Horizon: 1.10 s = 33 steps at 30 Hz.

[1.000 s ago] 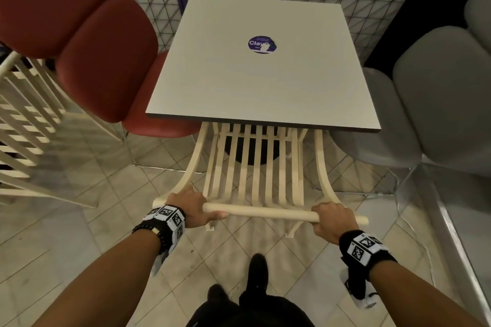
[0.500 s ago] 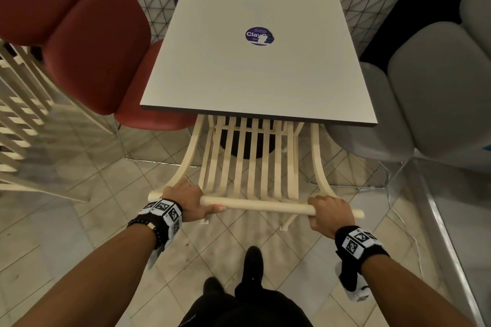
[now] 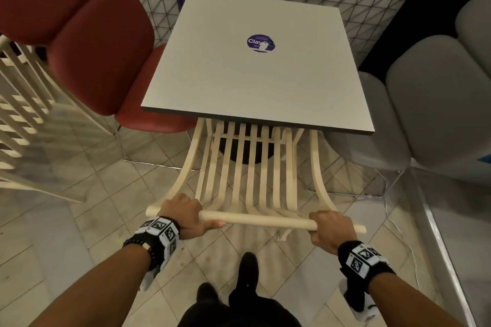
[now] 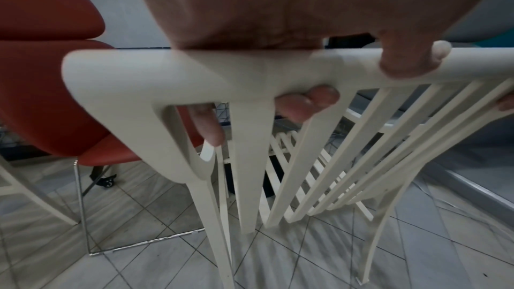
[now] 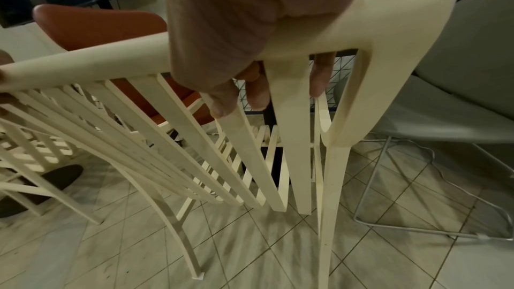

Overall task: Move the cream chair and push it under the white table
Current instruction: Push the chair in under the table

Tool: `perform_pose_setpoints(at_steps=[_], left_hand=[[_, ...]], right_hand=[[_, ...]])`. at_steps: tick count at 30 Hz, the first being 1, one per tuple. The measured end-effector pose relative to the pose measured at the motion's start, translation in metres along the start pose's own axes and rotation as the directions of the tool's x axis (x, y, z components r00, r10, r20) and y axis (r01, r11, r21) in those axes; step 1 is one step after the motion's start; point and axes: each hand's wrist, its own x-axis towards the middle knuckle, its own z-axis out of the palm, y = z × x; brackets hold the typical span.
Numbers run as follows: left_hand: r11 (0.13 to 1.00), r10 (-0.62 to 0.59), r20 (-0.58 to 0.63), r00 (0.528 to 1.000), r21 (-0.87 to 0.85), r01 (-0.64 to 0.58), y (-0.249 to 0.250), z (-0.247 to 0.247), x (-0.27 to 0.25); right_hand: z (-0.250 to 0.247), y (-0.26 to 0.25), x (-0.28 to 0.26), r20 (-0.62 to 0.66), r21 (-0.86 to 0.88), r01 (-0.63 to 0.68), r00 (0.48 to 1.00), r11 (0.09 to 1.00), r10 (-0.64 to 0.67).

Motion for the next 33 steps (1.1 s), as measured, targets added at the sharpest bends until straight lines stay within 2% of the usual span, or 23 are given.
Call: perform_pose_setpoints(at_steps=[4, 12, 23, 33], left_hand=[[0.999, -0.006, 0.003, 1.000, 0.042, 0.006, 0.003, 0.015, -0.011], [0.997, 0.019, -0.005, 1.000, 0.077, -0.018, 0.000, 0.003, -0.002], [0.993, 0.063, -0.147, 0.987, 0.104, -0.048, 0.001, -0.014, 0.029], [0.989, 0.101, -0.124, 0.987, 0.120, -0.086, 0.014, -0.021, 0.044]], right_hand=[[0.007, 0.003, -0.012, 0.004, -0.003, 0.030, 1.000, 1.000, -0.030], [0.001, -0.001, -0.004, -0.002, -0.020, 0.023, 1.000, 1.000, -0.023], [-0.014, 0.012, 0.026, -0.032, -0.022, -0.004, 0.999, 1.000, 0.003], [-0.023, 0.031, 0.042, -0.057, -0.035, -0.001, 0.998, 0.999, -0.001]])
